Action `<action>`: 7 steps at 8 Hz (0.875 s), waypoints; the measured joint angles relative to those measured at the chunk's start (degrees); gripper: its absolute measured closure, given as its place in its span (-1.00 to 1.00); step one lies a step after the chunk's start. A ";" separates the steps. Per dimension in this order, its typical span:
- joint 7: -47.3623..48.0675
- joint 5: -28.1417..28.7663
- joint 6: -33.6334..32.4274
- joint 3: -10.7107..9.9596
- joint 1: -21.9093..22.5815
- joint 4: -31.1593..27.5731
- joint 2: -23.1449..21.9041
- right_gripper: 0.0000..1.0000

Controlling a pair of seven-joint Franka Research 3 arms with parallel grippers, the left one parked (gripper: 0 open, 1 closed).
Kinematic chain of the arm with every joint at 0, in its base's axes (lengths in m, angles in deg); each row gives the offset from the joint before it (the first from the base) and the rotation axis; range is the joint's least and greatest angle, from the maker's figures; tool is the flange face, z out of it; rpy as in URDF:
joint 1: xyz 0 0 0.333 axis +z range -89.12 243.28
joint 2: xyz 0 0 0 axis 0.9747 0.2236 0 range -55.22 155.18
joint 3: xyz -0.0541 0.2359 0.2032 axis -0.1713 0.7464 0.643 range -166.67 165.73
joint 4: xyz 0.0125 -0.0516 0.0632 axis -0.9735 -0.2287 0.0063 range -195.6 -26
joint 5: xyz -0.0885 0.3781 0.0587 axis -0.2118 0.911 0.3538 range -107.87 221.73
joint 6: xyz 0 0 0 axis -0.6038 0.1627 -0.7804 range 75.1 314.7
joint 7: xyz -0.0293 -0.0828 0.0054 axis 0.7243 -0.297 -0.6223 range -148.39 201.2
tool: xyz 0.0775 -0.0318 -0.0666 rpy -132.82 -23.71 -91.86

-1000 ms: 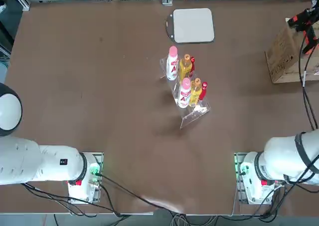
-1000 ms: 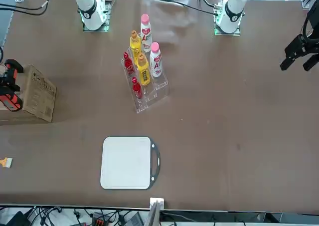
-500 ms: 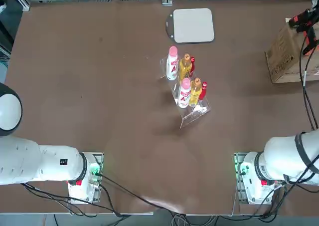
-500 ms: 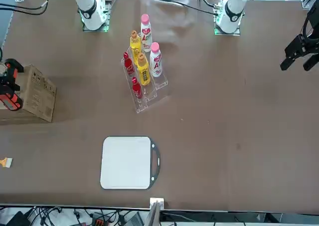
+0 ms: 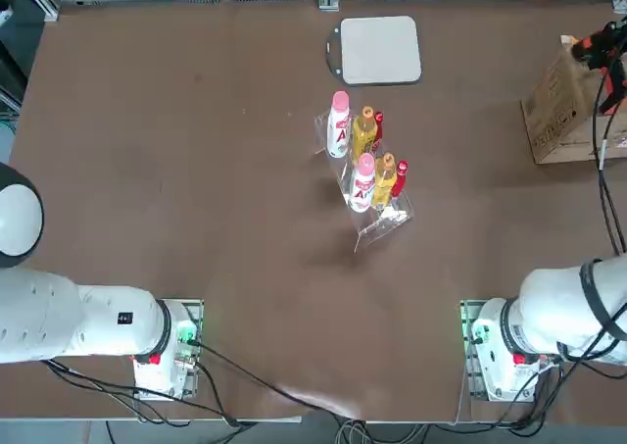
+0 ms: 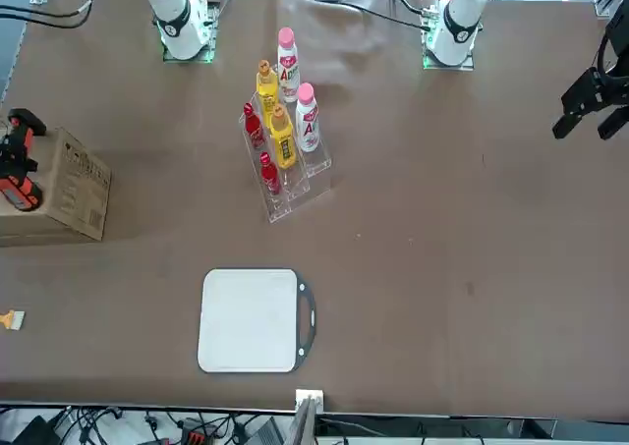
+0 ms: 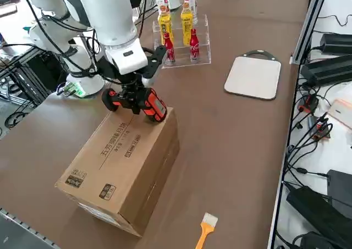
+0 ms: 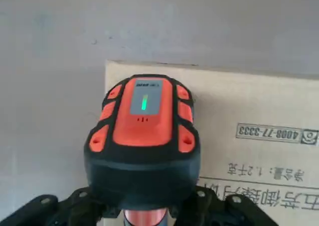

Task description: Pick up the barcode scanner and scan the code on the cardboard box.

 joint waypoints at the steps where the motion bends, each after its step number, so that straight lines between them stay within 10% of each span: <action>1: -0.16 0.00 -0.03 0.00 -0.13 0.01 -0.01 0.14; 7: 1.71 0.12 -3.46 1.31 2.48 3.86 -0.82 0.14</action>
